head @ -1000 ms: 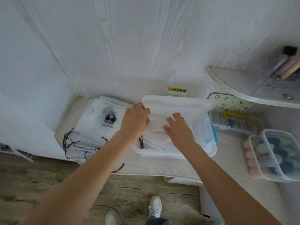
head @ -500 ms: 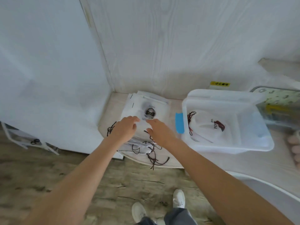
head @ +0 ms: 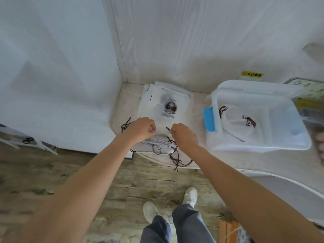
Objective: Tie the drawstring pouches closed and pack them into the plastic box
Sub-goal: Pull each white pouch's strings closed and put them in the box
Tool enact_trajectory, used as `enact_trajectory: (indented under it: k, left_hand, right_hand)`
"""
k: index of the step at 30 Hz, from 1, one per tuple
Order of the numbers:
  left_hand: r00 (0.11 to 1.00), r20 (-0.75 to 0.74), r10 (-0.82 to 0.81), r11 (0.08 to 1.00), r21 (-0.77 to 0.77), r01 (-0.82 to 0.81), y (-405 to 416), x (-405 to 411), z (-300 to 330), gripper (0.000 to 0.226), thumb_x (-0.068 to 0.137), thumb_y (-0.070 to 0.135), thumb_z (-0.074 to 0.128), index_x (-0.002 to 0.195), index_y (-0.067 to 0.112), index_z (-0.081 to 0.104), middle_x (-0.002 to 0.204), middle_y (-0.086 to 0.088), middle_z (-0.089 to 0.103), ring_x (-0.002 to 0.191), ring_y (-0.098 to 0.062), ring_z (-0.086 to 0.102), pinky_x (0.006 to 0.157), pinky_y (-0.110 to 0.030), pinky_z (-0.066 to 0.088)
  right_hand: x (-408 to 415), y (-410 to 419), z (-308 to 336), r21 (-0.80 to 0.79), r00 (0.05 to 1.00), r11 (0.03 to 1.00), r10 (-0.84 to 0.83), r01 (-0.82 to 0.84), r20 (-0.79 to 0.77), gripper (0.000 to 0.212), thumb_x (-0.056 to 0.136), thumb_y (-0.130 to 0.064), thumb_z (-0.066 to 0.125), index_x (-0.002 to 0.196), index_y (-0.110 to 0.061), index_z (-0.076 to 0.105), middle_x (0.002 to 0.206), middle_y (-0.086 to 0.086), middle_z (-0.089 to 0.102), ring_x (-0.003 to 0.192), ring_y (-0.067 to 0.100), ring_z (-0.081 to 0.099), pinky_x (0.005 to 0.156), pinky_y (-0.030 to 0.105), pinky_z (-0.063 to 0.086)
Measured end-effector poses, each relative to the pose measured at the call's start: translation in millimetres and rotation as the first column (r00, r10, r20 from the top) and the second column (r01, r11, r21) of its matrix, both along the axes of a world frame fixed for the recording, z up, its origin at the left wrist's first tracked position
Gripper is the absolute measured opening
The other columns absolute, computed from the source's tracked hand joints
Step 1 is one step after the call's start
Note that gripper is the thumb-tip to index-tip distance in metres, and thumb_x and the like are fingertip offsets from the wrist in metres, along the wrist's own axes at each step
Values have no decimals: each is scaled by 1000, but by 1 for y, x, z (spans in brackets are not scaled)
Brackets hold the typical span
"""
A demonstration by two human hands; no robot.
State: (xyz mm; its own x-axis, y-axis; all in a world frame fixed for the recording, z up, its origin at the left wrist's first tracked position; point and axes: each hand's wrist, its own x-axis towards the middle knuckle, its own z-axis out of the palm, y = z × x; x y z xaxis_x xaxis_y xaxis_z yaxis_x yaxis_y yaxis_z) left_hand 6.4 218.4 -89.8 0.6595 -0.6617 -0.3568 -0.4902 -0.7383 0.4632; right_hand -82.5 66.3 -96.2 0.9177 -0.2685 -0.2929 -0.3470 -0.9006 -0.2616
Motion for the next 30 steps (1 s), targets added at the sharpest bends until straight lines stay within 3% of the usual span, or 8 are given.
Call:
enact_trajectory:
  k: [3,7,11,14,17,21,26,30]
  left_hand:
    - [994,50,101,984,-151,-93,5,4,7,19,88,31,61,104,19,61,108,4,59,102,-15,55,86,-29,42]
    - [972,-3,233,880,-426,-212,8,3,26,24,81,31,69,102,20,62,102,10,62,97,-6,53,84,-20,35]
    - [929,53,368,767,-582,-271,0,-1,37,13,86,21,65,95,13,65,93,4,64,86,-7,57,76,-12,38]
    - [851,-128,510,571,-689,-446,-9,2,46,5,88,17,62,89,14,66,82,5,66,75,-4,60,71,-9,44]
    - [761,-291,580,419,-695,-585,-15,8,52,13,86,14,61,79,24,65,71,7,66,62,-2,58,68,-21,45]
    - [707,-384,594,338,-679,-652,-22,8,58,26,86,13,58,67,30,63,60,10,66,63,-11,65,74,-32,50]
    - [587,-571,574,185,-608,-772,-31,7,60,26,92,12,49,70,22,59,67,4,65,63,-16,69,68,-28,50]
    - [305,-845,439,-82,-376,-923,-37,7,65,22,90,5,40,73,14,51,61,1,54,47,-9,60,48,-15,43]
  right_hand:
    - [1,-7,13,277,948,951,-209,140,238,16,97,-16,44,97,-8,58,92,9,62,81,26,58,70,37,47]
    - [2,-14,33,562,795,799,-477,214,376,11,93,-15,54,92,-7,62,76,-2,59,67,9,51,58,8,40]
    - [1,-17,45,725,711,646,-625,240,323,7,90,-17,59,88,-13,64,73,-10,59,66,-1,50,59,3,38]
    - [-7,-18,56,830,751,537,-608,153,256,10,83,-14,68,94,-15,68,83,-7,66,71,-5,58,69,6,44]
    - [-13,-22,66,883,795,442,-587,156,153,25,76,-10,74,101,-10,71,89,-2,70,77,1,62,73,9,47]
    - [-18,-29,74,718,817,653,-535,240,214,10,79,-20,73,85,-12,74,69,-8,65,59,-1,53,61,10,39]
    - [-17,-36,75,496,831,822,-466,280,304,33,81,-31,70,68,-1,68,55,-1,52,49,11,40,54,25,33]
    - [-17,-38,81,537,839,801,-466,265,280,22,80,-28,71,70,-9,68,55,-8,52,47,4,39,46,12,28]
